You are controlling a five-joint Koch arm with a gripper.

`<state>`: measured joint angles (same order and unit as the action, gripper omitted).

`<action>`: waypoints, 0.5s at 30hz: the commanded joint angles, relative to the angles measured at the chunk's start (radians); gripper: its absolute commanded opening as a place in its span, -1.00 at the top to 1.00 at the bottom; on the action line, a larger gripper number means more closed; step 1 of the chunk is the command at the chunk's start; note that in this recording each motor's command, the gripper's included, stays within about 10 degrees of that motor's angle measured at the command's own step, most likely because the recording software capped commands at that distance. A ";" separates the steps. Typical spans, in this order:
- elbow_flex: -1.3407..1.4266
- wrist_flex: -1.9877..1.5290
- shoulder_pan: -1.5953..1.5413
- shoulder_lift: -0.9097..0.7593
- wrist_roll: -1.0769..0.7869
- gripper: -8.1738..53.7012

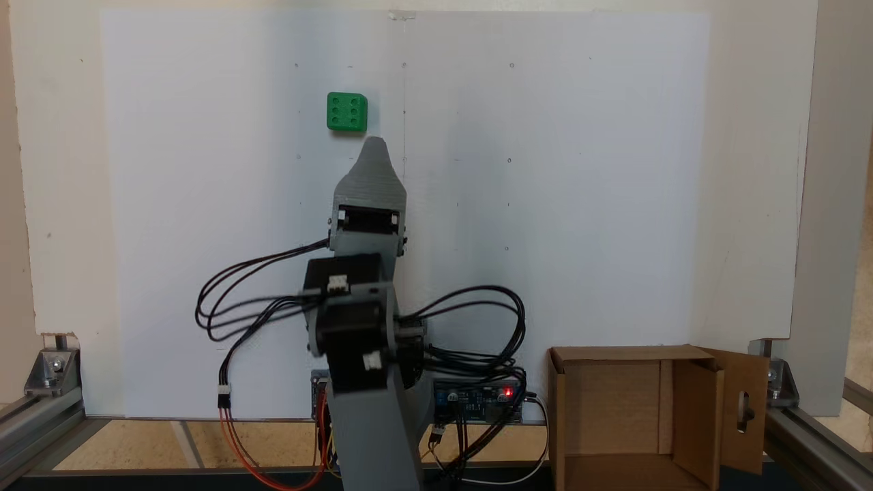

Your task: Grasp a green dice and put it in the bin.

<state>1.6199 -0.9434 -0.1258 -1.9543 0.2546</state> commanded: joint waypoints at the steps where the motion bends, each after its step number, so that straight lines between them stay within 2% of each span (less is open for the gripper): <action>1: -0.123 -0.161 -0.009 0.078 0.049 -0.66; 7: -0.324 -0.486 -0.025 0.268 0.081 -0.66; 15: -0.537 -0.492 -0.035 0.442 0.163 -0.67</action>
<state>1.1597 -1.3392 -0.1595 -1.5110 0.3451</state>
